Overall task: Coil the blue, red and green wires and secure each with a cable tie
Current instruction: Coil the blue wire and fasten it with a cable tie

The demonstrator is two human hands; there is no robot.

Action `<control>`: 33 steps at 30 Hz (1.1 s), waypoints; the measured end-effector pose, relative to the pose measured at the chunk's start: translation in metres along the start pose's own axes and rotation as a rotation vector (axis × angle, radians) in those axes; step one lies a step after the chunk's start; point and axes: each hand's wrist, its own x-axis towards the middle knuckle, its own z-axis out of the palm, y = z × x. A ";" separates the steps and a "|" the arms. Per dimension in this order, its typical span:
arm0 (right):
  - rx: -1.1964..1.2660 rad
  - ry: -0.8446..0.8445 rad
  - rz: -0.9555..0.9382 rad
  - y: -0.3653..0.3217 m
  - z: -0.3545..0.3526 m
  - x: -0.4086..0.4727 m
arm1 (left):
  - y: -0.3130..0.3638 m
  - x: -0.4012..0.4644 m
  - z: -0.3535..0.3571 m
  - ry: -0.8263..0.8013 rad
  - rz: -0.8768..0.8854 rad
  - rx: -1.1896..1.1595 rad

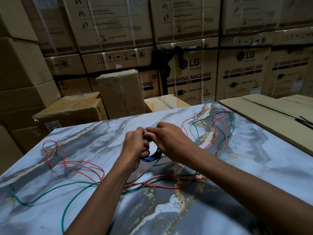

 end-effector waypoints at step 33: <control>0.212 0.171 -0.046 0.009 -0.003 -0.002 | -0.001 0.000 0.004 -0.016 -0.044 -0.024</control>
